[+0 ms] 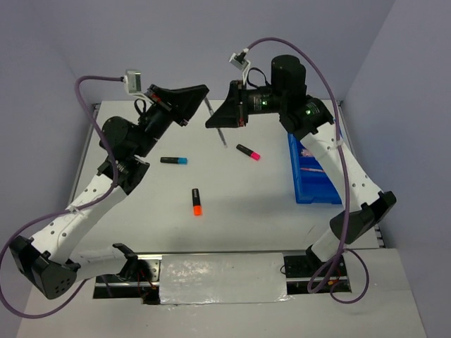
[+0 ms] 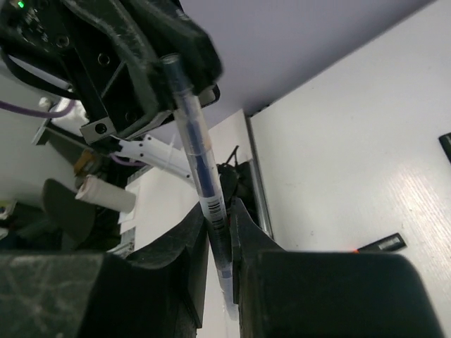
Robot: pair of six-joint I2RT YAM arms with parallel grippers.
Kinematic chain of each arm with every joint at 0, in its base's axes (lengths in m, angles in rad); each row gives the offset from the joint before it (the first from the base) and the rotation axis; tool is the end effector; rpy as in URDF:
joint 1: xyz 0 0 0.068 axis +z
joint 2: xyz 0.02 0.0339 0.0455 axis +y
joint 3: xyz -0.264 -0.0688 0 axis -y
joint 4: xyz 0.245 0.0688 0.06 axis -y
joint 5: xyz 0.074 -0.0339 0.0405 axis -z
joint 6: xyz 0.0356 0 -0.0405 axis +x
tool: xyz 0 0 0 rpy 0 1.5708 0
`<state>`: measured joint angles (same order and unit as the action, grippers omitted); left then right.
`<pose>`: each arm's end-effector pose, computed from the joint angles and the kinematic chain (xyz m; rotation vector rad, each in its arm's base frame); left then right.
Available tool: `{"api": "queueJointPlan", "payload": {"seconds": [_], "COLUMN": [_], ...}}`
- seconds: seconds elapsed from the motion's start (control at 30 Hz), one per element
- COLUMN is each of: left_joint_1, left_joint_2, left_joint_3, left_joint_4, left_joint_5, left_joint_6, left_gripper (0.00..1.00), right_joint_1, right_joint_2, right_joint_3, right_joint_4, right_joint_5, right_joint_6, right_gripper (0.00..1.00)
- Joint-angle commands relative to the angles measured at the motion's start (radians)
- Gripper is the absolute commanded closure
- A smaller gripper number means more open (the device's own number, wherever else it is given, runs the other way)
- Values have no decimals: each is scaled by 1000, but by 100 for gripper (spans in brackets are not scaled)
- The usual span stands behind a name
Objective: Sort the stationery into containers
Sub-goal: Close the pen cap on the pen.
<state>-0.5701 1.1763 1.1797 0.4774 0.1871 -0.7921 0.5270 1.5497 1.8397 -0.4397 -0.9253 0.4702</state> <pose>0.2153 -0.1459 0.4685 0.0509 1.1946 -1.3133 0.2678 0.1887 0.4908 -0.8033 1.7342 1.4920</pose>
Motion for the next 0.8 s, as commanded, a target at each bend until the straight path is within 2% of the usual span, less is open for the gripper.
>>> {"api": "queueJointPlan", "payload": {"seconds": [0.0, 0.1, 0.17, 0.33, 0.37, 0.4, 0.47, 0.5, 0.57, 0.6, 0.67, 0.77], "left_joint_1": [-201, -220, -208, -102, -84, -65, -10, 4, 50, 65, 114, 182], "left_joint_2": [-1, 3, 8, 75, 98, 109, 128, 147, 186, 200, 227, 224], "left_joint_3": [-159, -154, -111, 81, 133, 158, 230, 260, 367, 411, 513, 577], "left_joint_4": [-321, -319, -420, -568, -580, -583, -570, -569, -585, -594, -620, -660], "left_joint_5": [427, 430, 391, 422, 425, 430, 449, 446, 430, 420, 361, 266], "left_joint_6": [-35, -17, 25, 116, 125, 126, 119, 113, 102, 97, 74, 47], "left_gripper": [100, 100, 100, 100, 96, 79, 52, 27, 14, 1, 1, 1], "right_joint_1": [-97, -99, -98, -85, -75, -70, -53, -55, -53, -53, -62, -111], "right_joint_2": [52, 85, 66, -72, -88, -108, -161, -177, -218, -233, -281, -353], "right_joint_3": [306, 323, 265, -54, -127, -164, -262, -293, -383, -416, -506, -629], "right_joint_4": [425, 421, 446, 538, 541, 541, 538, 536, 535, 532, 506, 489], "right_joint_5": [266, 252, 230, 195, 188, 186, 190, 190, 201, 213, 256, 389], "right_joint_6": [82, 91, 96, 73, 58, 47, 22, 21, 13, 8, -1, 46], "right_gripper": [100, 100, 100, 100, 100, 100, 100, 100, 100, 100, 100, 100]}}
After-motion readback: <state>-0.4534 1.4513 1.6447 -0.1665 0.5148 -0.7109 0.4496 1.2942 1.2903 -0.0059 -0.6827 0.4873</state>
